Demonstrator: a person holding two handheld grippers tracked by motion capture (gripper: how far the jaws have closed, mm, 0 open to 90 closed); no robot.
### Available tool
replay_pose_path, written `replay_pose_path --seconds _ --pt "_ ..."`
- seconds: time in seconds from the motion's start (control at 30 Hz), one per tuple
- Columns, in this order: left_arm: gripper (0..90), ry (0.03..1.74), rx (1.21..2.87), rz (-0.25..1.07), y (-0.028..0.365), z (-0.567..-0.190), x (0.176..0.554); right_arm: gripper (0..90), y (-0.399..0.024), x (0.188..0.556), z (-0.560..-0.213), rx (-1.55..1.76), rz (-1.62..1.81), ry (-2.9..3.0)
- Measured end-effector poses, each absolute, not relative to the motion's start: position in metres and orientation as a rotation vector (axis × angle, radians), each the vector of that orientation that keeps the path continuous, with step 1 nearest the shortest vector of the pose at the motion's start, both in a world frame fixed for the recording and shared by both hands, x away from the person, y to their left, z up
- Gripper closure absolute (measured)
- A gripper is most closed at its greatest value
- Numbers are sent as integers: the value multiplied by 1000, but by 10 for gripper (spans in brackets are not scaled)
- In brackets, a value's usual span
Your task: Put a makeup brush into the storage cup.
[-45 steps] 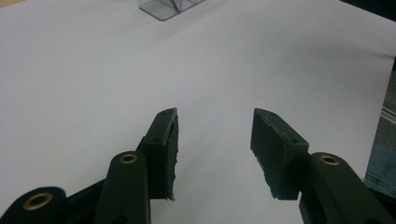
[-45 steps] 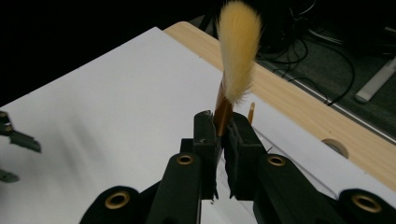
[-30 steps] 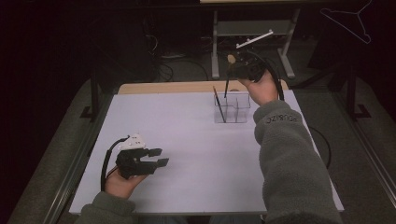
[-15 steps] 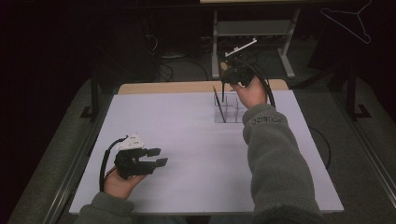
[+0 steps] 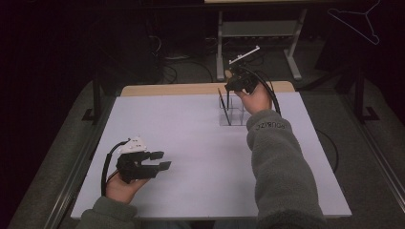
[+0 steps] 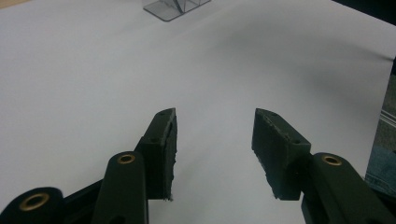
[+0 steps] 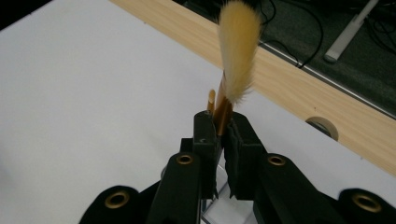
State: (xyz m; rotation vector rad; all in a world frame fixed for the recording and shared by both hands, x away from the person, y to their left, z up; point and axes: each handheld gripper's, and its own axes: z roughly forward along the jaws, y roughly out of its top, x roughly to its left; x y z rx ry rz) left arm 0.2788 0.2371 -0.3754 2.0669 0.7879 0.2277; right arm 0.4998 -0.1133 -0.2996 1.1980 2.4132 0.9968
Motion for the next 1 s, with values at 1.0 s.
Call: replay_pose_path --seconds 1.0 --pt "492 789 2068 229 237 -376 279 722 -106 500 -330 1275 942 2487"
